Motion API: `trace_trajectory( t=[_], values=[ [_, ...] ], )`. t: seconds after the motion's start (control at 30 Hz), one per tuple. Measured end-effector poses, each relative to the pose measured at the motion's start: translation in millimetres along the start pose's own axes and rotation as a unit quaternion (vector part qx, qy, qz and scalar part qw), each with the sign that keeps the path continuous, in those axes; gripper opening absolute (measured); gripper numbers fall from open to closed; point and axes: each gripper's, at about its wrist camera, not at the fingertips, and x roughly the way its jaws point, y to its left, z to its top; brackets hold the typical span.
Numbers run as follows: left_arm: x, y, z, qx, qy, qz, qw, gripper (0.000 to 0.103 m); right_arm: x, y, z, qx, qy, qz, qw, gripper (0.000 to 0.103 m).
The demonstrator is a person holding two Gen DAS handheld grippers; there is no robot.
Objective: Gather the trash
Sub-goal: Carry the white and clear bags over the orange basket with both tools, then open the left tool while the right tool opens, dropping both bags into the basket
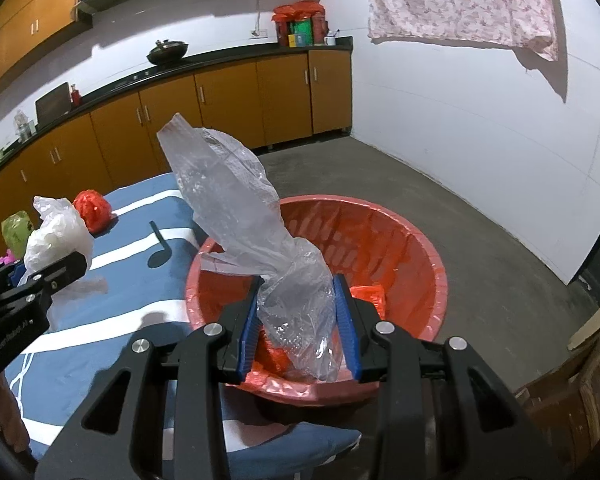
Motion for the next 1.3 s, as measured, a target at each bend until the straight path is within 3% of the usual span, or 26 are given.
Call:
trace_trajectory(
  t=[0.57, 1.17, 1.3],
  values=[
    [45.4, -40.7, 24.2, 0.006, 0.022, -0.056, 0.9982, 0.036, 18.8, -32.7, 14.6, 0.052, 0.006, -0.015, 0.999, 0.036],
    [101.5, -76.1, 43.7, 0.017, 0.040, -0.115, 0.9924, 0.039, 42.1, -57.4, 26.2, 0.104, 0.004, 0.015, 0.994, 0.036],
    [109.6, -74.1, 43.4, 0.011, 0.043, -0.115, 0.9924, 0.044, 42.7, -65.0, 23.9, 0.121, 0.004, 0.031, 0.992, 0.049]
  ],
)
